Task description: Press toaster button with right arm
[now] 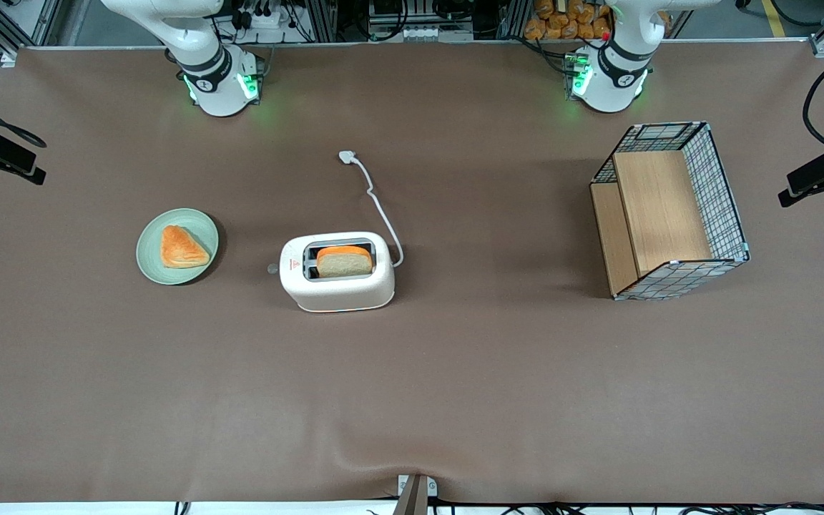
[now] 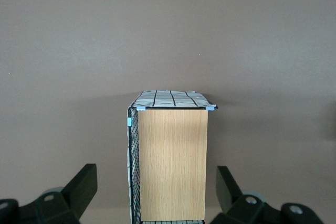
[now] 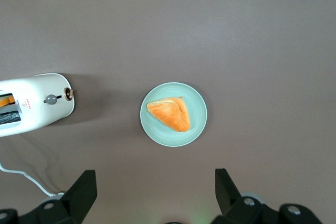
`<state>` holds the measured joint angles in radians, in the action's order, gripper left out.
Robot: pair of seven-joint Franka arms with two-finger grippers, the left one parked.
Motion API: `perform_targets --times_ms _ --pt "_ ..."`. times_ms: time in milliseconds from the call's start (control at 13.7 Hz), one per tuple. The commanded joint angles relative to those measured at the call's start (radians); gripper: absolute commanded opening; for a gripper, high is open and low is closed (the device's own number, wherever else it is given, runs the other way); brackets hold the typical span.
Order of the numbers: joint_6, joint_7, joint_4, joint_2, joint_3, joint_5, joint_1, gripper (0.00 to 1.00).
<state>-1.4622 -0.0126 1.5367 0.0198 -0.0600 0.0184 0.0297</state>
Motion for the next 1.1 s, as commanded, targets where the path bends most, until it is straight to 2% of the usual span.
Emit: perform_targets --times_ms 0,439,585,659,878,1024 --pt "0.002 -0.007 -0.01 0.002 -0.003 -0.012 -0.002 1.0" --pt "0.008 -0.001 -0.023 -0.009 -0.003 -0.002 -0.005 1.0" --pt "0.014 -0.001 -0.018 -0.012 -0.003 0.073 -0.005 1.0" --pt "0.014 -0.001 -0.012 -0.021 -0.001 0.087 -0.011 1.0" --pt "0.02 -0.012 0.017 -0.043 0.0 0.092 -0.12 1.0" --pt "0.011 -0.021 0.048 -0.079 -0.001 0.118 -0.175 1.0"
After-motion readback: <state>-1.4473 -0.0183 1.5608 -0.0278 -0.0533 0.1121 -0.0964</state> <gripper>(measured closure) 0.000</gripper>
